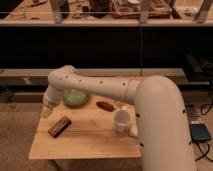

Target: Push the eraser across the table

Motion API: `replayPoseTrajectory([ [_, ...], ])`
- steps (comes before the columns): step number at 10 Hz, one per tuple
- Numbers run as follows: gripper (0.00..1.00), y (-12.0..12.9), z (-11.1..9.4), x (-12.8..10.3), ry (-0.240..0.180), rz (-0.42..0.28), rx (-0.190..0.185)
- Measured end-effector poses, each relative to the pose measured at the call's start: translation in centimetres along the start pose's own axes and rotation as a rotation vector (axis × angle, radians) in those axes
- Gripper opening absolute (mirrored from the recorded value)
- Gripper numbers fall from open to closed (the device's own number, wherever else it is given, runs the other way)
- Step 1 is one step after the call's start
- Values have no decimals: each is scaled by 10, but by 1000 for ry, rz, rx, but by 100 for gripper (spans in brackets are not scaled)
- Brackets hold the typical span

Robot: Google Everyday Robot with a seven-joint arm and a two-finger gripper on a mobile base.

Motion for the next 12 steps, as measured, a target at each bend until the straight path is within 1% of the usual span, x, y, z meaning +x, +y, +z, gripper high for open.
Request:
replayPoseTrajectory([
  [1,47,-1,7,16,1,5,-6],
  [3,47,-4,16,27,-9,1,-8],
  [4,52,-8,20,31,-22,4,-9],
  [5,52,-11,27,36,-39,11,-13],
  [6,47,-13,32,37,-47,15,-15],
  [7,37,-17,38,39,-55,20,-14],
  [9,17,-25,48,41,-56,31,-5],
  [10,11,-28,52,40,-49,45,0],
  [12,9,-30,64,37,-22,66,5],
])
